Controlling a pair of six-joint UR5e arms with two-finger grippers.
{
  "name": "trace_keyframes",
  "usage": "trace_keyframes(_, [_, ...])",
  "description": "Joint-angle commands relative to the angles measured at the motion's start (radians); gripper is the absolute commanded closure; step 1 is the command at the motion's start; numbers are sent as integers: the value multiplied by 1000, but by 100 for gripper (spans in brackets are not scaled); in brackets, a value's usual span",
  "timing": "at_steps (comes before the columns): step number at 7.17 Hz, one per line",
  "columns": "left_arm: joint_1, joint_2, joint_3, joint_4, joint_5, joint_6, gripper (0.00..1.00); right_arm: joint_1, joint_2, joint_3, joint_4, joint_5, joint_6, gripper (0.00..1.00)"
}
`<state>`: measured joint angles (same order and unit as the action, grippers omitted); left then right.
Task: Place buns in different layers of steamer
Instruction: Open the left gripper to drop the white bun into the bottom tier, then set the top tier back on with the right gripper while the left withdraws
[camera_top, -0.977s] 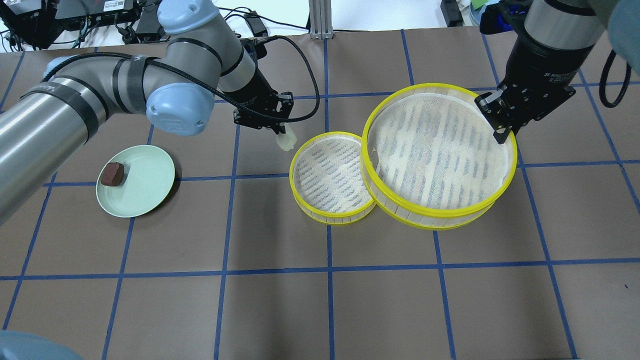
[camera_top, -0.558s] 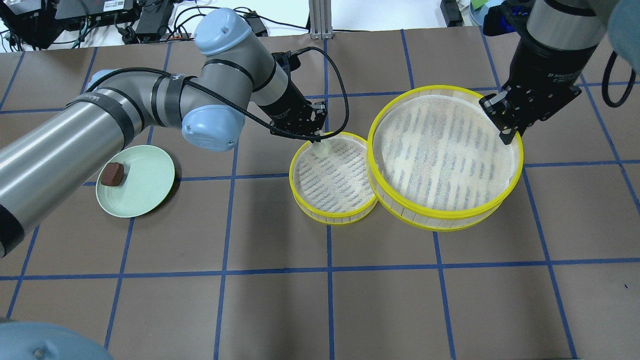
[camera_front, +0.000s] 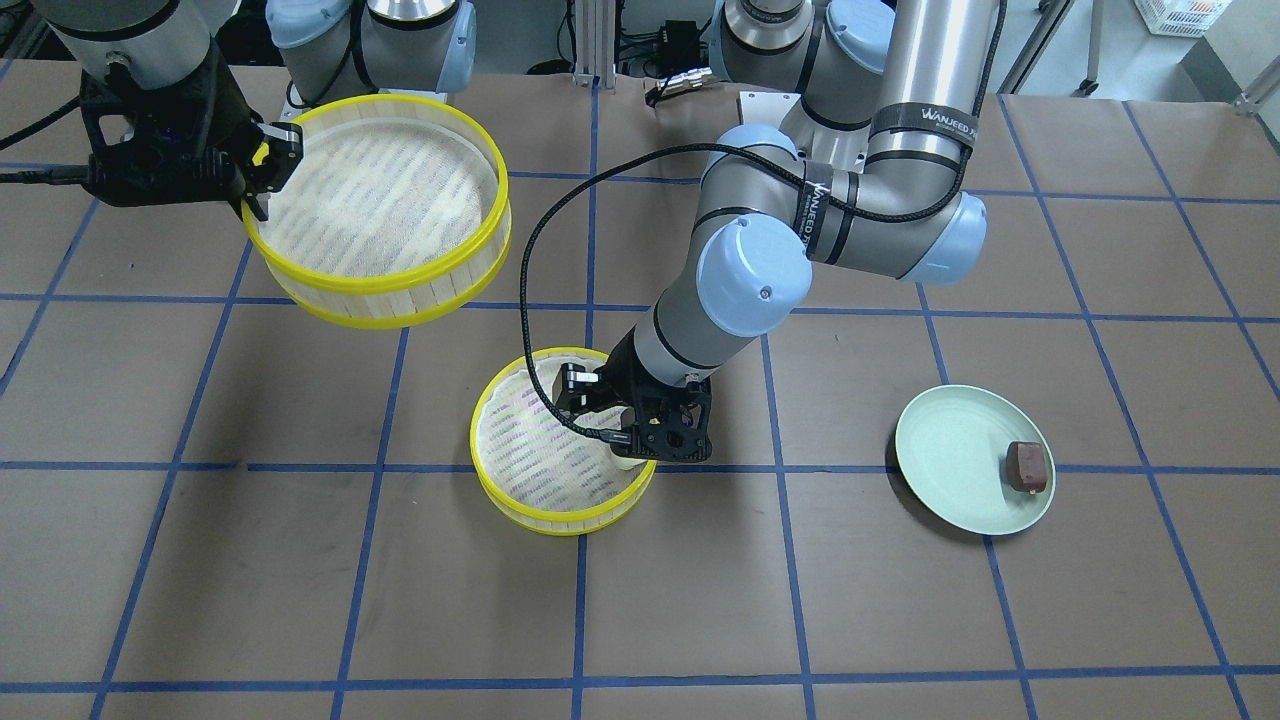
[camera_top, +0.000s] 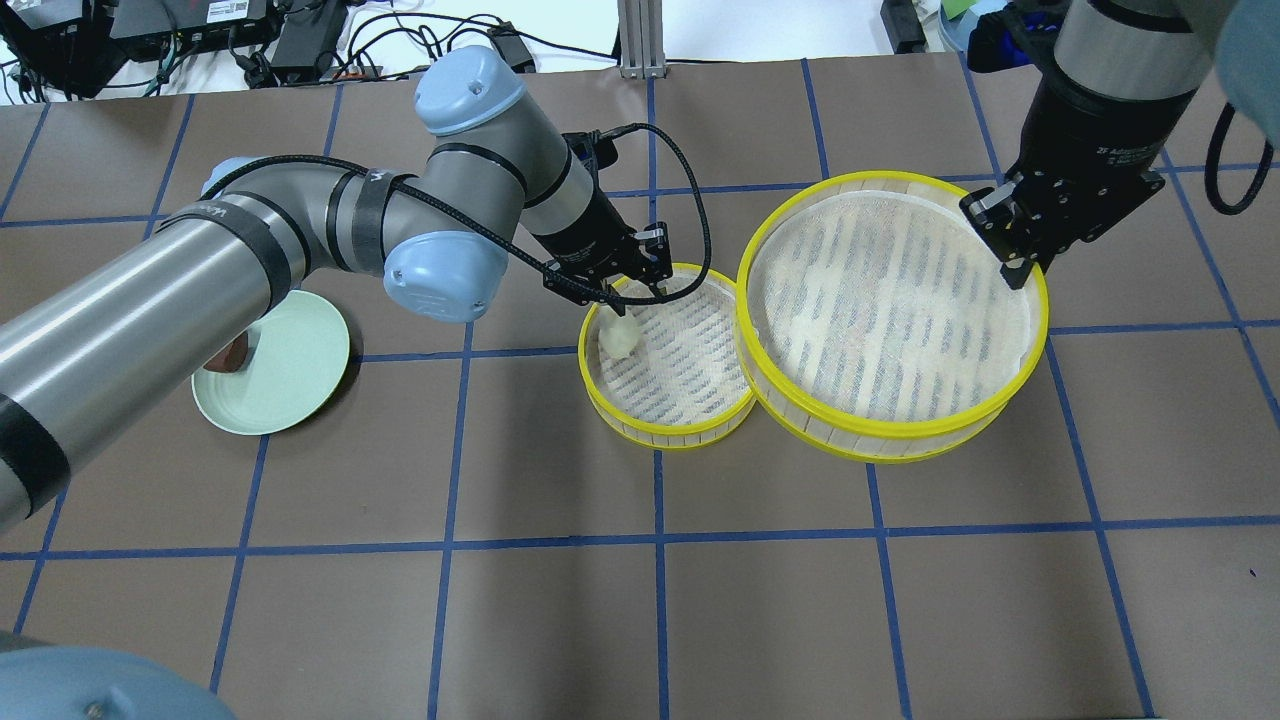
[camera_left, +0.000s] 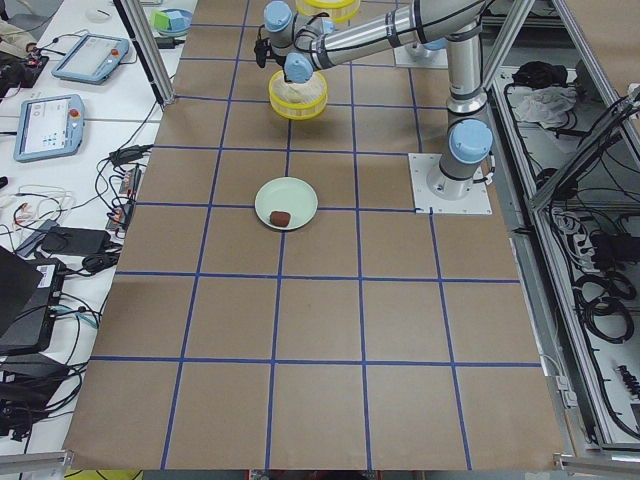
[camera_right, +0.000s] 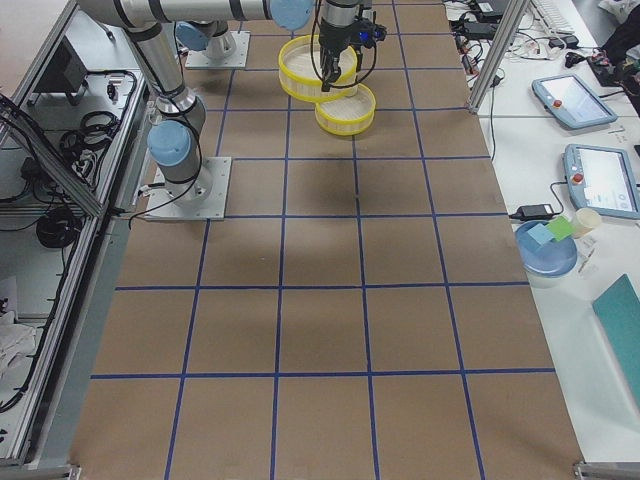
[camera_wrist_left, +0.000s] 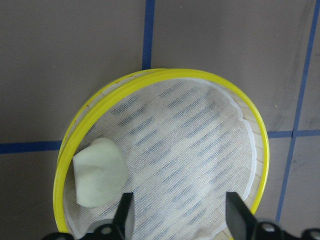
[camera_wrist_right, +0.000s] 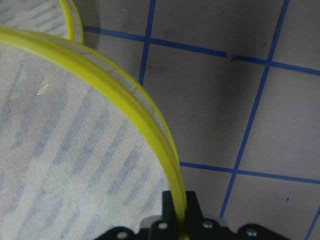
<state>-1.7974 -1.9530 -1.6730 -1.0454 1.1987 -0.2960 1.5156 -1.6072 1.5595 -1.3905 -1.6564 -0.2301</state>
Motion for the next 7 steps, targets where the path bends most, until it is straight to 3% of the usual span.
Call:
trace_keyframes(1, [3, 28, 13, -7, 110, 11, 0, 3, 9, 1, -13, 3, 5, 100])
trace_keyframes(2, [19, 48, 16, -4, 219, 12, 0, 6, 22, -6, -25, 7, 44, 100])
trace_keyframes(4, [143, 92, 29, -57, 226, 76, 0, 70, 122, -12, -152, 53, 214, 100])
trace_keyframes(7, [365, 147, 12, -184, 314, 441, 0, 257, 306, -13, -349, 21, 362, 100])
